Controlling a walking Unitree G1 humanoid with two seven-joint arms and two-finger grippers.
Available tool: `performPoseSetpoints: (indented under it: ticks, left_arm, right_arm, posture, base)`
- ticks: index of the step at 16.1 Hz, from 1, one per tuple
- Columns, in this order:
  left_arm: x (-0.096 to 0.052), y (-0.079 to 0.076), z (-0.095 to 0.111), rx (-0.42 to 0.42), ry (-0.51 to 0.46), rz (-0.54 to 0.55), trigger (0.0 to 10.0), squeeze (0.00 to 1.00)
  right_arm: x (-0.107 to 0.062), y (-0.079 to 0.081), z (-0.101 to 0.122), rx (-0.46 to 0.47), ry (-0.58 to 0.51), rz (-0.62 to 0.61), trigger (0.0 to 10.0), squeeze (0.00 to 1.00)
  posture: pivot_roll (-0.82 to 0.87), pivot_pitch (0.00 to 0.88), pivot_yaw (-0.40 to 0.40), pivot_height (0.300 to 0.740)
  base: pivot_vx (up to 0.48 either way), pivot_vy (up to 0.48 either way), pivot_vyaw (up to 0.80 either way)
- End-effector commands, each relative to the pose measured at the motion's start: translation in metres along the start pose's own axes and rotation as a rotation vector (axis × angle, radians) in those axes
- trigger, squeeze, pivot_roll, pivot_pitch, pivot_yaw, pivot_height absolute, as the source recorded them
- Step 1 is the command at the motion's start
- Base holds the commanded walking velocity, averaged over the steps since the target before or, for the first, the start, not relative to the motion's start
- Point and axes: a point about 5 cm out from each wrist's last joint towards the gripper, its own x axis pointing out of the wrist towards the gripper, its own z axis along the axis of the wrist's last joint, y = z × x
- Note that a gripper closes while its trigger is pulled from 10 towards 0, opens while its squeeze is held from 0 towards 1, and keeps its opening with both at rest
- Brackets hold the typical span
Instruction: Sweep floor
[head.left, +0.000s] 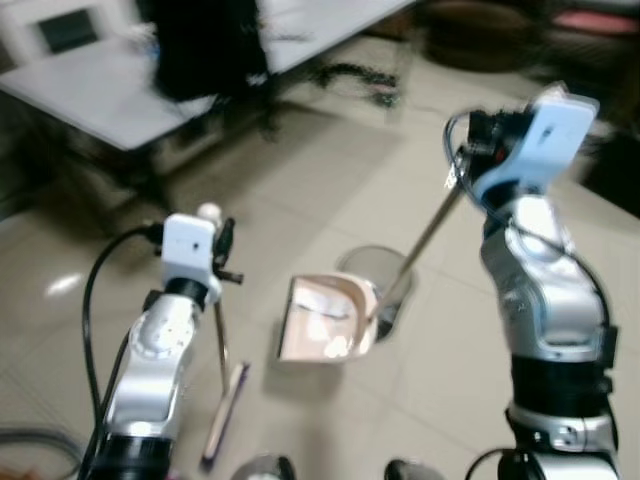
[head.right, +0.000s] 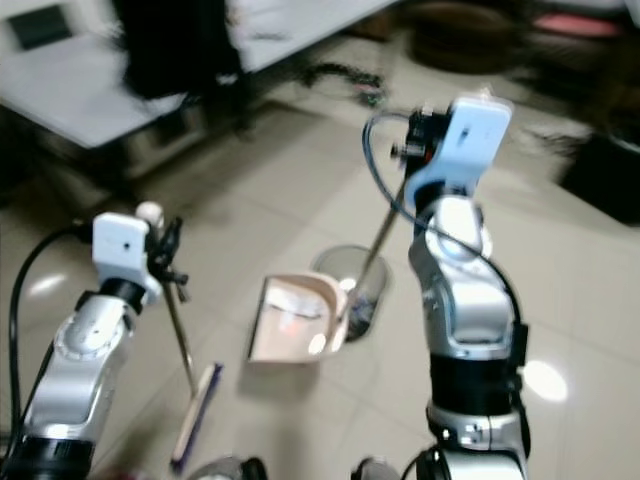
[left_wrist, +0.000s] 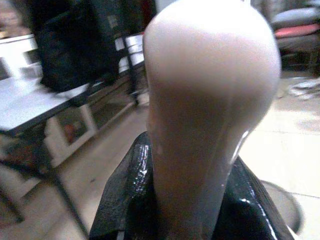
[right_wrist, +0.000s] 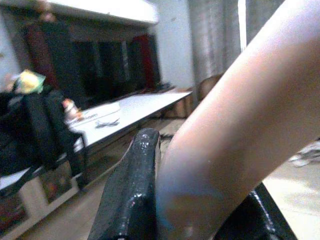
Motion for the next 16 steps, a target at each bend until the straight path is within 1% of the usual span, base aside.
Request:
performPoseSetpoints:
  ticks: [1,3,8,16]
  left_arm:
    - [0.0,0.0,0.012,0.018,-0.047,0.009,10.0,0.0]
    - [0.001,0.0,0.013,0.022,-0.049,0.018,10.0,0.0]
    - [0.001,0.005,0.014,0.027,-0.045,0.044,10.0,0.0]
    - [0.0,0.002,0.012,0.025,-0.034,0.055,10.0,0.0]
  right_arm:
    - [0.003,0.004,0.023,0.006,-0.066,0.023,10.0,0.0]
    - [0.006,0.005,0.03,0.018,-0.076,0.03,10.0,0.0]
    - [0.007,0.005,0.032,0.035,-0.061,0.03,10.0,0.0]
    - [0.008,0.001,0.035,0.029,-0.045,0.031,10.0,0.0]
  posture:
    - [-0.1,0.0,0.066,0.74]
    - [-0.1,0.0,0.06,0.74]
    - [-0.1,0.0,0.055,0.74]
    - [-0.11,0.0,0.045,0.74]
  base:
    - [0.27,0.0,-0.58]
    - [0.296,0.0,-0.51]
    - [0.328,0.0,0.0]
    - [0.334,0.0,0.0]
